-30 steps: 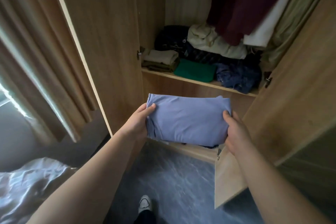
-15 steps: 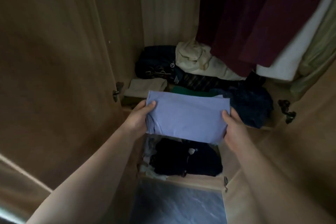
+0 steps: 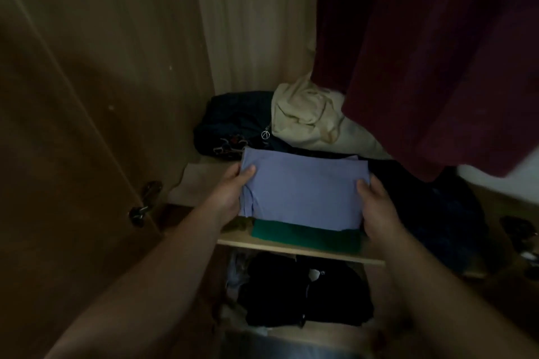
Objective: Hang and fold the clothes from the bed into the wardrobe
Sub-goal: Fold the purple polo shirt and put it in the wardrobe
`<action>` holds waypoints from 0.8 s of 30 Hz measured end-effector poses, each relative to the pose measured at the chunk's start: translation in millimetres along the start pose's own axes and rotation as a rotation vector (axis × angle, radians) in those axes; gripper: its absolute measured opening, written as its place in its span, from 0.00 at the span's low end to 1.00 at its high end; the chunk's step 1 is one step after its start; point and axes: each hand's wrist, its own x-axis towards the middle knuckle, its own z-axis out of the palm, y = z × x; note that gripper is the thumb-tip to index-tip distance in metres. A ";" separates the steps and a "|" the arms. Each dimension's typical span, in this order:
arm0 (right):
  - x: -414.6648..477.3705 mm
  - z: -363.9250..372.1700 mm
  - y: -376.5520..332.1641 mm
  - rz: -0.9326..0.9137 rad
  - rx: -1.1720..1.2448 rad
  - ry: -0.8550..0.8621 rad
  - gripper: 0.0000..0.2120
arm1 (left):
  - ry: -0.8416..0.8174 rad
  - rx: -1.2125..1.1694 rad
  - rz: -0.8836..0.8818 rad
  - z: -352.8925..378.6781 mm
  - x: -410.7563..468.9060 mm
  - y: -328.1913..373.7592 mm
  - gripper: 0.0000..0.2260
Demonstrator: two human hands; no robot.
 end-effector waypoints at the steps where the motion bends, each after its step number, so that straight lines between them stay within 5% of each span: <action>1: 12.0 -1.0 5.5 0.018 -0.043 0.017 0.12 | 0.016 0.038 0.000 2.1 11.0 -7.8 0.17; 9: 40.5 -13.8 51.9 0.019 -0.593 0.155 0.20 | 0.091 0.307 -0.107 -2.9 53.1 -66.3 0.20; 15: 44.6 -12.4 56.3 -0.033 -0.848 0.252 0.24 | 0.166 0.616 -0.012 5.1 52.4 -62.5 0.07; 20: 38.8 -4.4 52.1 -0.343 -1.301 0.330 0.20 | 0.119 1.322 0.305 12.4 44.8 -55.5 0.22; 22: 38.7 6.1 50.2 -0.587 -1.362 0.224 0.19 | 0.022 1.443 0.509 25.7 43.5 -49.1 0.23; 24: 42.8 16.2 54.9 -0.634 -1.415 0.065 0.22 | -0.127 1.472 0.635 38.3 47.5 -51.4 0.25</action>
